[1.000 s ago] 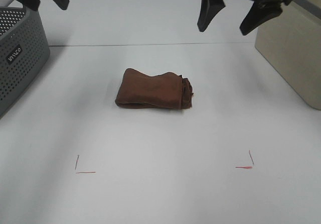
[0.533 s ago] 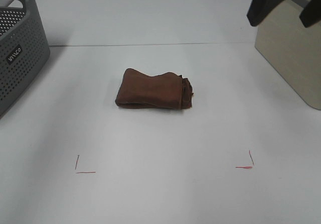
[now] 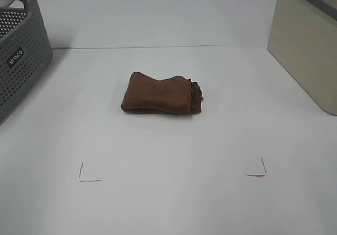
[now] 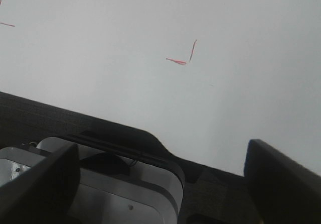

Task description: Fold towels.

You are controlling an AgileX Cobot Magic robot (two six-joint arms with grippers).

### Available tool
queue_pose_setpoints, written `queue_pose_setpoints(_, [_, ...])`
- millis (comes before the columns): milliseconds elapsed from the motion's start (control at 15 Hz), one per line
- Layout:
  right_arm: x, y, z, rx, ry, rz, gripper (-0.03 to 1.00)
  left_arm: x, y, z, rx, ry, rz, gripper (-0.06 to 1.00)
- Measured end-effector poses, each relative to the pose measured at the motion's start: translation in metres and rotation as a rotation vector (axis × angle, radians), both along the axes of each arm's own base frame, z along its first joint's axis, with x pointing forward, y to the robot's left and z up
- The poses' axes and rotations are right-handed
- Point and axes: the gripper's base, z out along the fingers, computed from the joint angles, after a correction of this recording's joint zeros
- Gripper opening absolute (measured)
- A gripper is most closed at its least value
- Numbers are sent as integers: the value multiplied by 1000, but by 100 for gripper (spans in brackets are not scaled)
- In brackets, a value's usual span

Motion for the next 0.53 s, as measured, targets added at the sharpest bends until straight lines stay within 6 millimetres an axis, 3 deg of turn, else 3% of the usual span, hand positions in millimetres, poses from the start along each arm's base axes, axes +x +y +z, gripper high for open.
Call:
queue_pose_setpoints(267, [-54, -22, -17, 1, -133, -7, 83, -59, 16, -38, -48, -169, -23, 56])
queue_pose_setpoints(333, [-78, -35, -27, -19, -229, -22, 83, -73, 17, -49, -54, -233, -83, 56])
queue_pose_setpoints(533, [-98, -45, -38, -16, -336, -36, 83, -74, 11, -60, -50, -257, -181, 56])
